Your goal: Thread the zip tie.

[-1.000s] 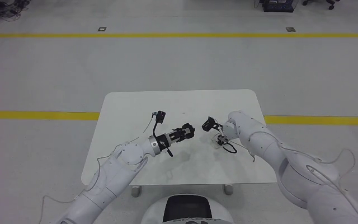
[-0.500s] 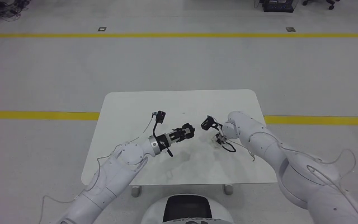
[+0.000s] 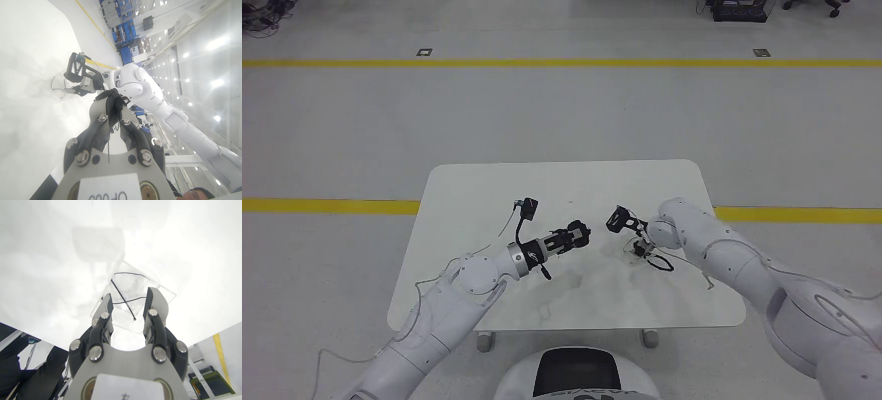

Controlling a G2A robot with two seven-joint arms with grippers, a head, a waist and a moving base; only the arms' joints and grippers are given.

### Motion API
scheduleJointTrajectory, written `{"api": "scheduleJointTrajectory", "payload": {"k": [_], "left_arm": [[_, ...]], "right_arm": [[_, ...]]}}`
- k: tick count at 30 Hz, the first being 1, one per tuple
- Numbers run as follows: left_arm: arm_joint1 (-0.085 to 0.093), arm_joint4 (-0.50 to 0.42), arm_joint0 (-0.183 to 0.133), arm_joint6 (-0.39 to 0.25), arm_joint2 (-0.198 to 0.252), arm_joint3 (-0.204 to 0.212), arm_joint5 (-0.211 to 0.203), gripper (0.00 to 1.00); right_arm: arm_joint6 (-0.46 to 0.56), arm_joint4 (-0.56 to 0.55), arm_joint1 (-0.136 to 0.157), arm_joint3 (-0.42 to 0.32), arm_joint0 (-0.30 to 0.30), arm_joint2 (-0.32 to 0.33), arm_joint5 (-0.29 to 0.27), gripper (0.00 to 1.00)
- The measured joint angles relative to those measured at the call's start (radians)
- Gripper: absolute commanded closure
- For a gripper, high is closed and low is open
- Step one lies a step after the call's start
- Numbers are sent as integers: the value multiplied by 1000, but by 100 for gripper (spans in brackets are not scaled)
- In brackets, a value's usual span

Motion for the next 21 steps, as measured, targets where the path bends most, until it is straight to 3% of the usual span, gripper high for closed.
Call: {"api": "scheduleJointTrajectory", "payload": {"k": [5,9,21], "left_arm": [[0,0,0,0,0,0,0,100],[0,0,0,0,0,0,0,100],[0,0,0,0,0,0,0,100]], "right_arm": [[60,72,30,-34,5,0,0,75],[97,125,33,-38,7,0,0,77],[161,182,-32,79,21,0,0,71]]}}
